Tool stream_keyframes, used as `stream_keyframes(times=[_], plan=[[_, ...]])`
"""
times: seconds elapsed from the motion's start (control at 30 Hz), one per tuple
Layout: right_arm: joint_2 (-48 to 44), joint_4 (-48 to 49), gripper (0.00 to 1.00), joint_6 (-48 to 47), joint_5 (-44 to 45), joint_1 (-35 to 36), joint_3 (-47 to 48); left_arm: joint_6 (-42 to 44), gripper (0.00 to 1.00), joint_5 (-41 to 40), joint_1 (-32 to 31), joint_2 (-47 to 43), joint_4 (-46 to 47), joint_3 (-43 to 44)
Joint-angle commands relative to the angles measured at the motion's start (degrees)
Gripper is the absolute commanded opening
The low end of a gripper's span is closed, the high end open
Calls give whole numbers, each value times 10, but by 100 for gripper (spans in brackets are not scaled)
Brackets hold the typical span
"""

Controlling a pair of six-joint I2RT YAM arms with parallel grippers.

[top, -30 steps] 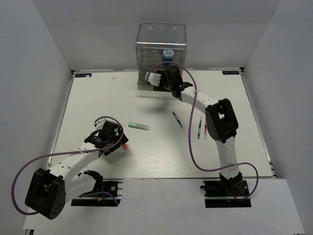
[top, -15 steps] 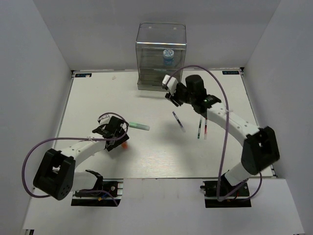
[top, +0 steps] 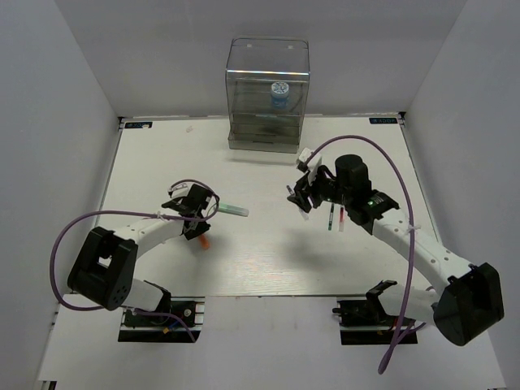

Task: Sort the stationery into containers
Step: Pick up the pen from the center of the board, then place the pen in the drawer.

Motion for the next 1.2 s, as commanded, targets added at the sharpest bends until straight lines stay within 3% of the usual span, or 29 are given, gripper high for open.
stream_keyframes(times=[0.0, 0.1, 0.17, 0.23, 0.37, 0.4, 0.43, 0.53, 0.77, 1.17], plan=[[-24, 35, 62, 60, -26, -6, -16, 14, 11, 44, -1, -9, -34, 9], [-41, 44, 65, 70, -27, -15, -32, 42, 0, 87, -1, -54, -2, 52], [-45, 60, 65, 72, -22, -22, -44, 49, 0, 123, -1, -69, 16, 84], [-54, 70, 56, 79, -25, -32, -66, 49, 0, 142, -1, -63, 42, 140], [-71, 106, 19, 90, -36, -44, -104, -22, 0, 199, -1, -2, 118, 228], [-71, 110, 4, 92, -36, -46, -114, -42, 0, 209, -1, 15, 142, 252], [-74, 113, 0, 93, -29, -54, -119, -61, 0, 220, -1, 33, 199, 264], [-81, 125, 0, 94, -24, -63, -132, -135, 0, 232, -1, 119, 285, 322], [-96, 144, 0, 92, -24, -95, -160, -263, 0, 179, -1, 280, 367, 458], [-110, 149, 0, 92, -22, -128, -162, -351, 0, 70, -12, 424, 302, 630]])
